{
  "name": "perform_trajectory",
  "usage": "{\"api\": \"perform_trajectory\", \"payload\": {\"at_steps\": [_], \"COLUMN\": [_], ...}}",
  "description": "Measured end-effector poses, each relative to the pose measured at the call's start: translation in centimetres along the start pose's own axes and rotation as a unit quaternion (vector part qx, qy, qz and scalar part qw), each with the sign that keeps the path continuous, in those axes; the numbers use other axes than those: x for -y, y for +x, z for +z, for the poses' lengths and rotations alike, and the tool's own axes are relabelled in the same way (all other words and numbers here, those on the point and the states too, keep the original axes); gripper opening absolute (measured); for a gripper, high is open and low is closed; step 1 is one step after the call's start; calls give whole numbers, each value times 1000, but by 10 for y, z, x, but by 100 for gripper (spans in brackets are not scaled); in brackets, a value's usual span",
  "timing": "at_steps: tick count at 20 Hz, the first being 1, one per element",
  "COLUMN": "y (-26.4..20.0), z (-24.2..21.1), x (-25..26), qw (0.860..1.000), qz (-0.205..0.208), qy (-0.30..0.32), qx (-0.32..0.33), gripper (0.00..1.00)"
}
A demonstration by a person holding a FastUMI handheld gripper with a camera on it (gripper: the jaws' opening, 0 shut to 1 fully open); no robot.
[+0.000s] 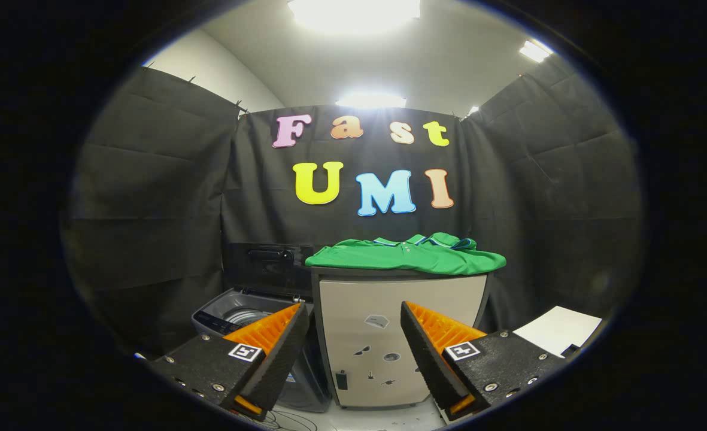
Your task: Put the clothes into the washing machine and then close the washing machine lid.
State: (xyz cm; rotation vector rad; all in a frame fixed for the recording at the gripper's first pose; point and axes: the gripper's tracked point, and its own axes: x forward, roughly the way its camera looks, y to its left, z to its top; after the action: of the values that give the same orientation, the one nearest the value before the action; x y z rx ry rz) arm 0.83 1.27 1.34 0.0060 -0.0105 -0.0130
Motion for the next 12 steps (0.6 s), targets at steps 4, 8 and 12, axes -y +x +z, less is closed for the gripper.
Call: {"api": "perform_trajectory", "payload": {"at_steps": [4, 8, 12], "y": [15, 38, 65], "z": [18, 44, 69], "x": [10, 24, 39], "qw": [1000, 1000, 1000], "qz": [-12, -16, -16], "qy": [12, 5, -9], "qx": [2, 12, 16], "gripper": [95, 95, 95]}}
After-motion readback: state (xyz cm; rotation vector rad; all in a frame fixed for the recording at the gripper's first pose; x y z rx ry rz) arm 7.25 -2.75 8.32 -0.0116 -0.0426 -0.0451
